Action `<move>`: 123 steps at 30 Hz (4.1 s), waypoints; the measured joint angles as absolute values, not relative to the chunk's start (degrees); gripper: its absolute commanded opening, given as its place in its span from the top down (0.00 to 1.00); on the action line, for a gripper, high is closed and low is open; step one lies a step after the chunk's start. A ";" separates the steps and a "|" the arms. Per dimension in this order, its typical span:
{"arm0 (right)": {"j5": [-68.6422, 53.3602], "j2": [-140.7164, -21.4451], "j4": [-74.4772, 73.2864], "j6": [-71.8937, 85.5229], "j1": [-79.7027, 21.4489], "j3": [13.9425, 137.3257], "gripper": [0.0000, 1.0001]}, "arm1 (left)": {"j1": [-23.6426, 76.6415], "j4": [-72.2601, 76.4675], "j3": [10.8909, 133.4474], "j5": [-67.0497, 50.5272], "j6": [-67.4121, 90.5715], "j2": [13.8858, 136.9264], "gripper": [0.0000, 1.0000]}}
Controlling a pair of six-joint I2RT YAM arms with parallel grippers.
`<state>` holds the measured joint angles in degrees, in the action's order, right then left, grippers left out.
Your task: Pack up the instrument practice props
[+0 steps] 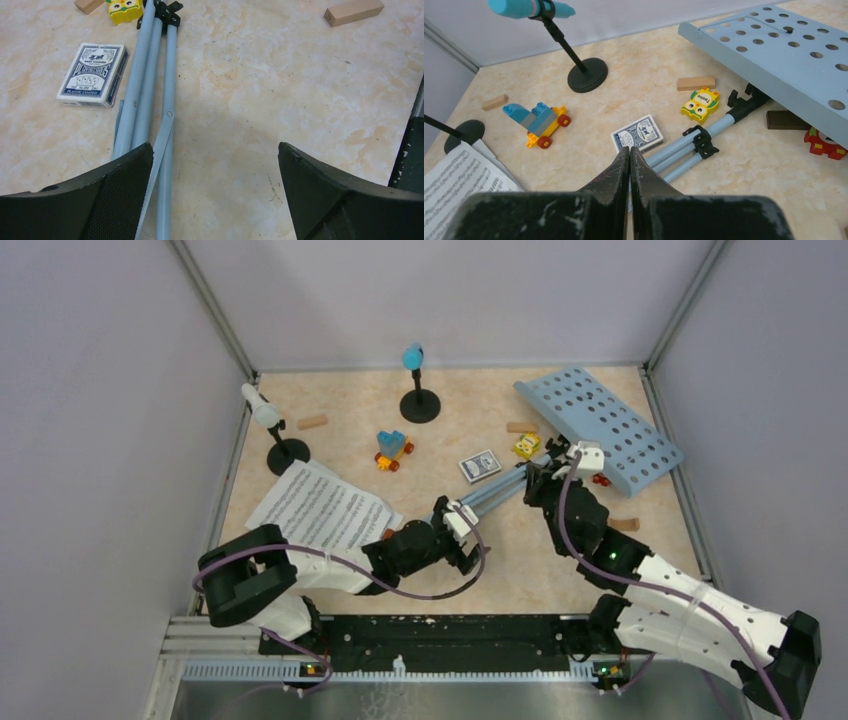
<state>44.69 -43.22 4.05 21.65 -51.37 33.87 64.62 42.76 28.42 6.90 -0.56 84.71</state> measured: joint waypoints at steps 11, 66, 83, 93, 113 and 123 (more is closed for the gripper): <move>19.00 -52.25 -9.17 36.49 -29.63 42.19 0.90 | 63.96 36.34 28.27 12.97 4.82 74.46 0.01; -10.55 -125.03 56.75 8.34 -32.40 76.14 0.28 | 30.79 -28.88 39.31 8.40 19.35 32.91 0.01; -6.15 -150.26 40.97 6.02 -31.35 118.39 0.35 | 30.79 -28.69 38.76 12.62 19.79 29.65 0.01; -5.41 -154.39 40.40 5.19 -31.48 121.93 0.91 | 30.79 -28.67 38.76 12.97 19.79 29.67 0.01; -16.93 -115.92 42.33 -2.42 -31.33 79.59 1.00 | 30.79 -28.18 38.39 11.62 19.79 29.04 0.01; -5.74 -64.34 39.64 -9.15 -39.72 40.01 1.00 | 30.79 -28.21 38.30 11.77 19.86 29.36 0.01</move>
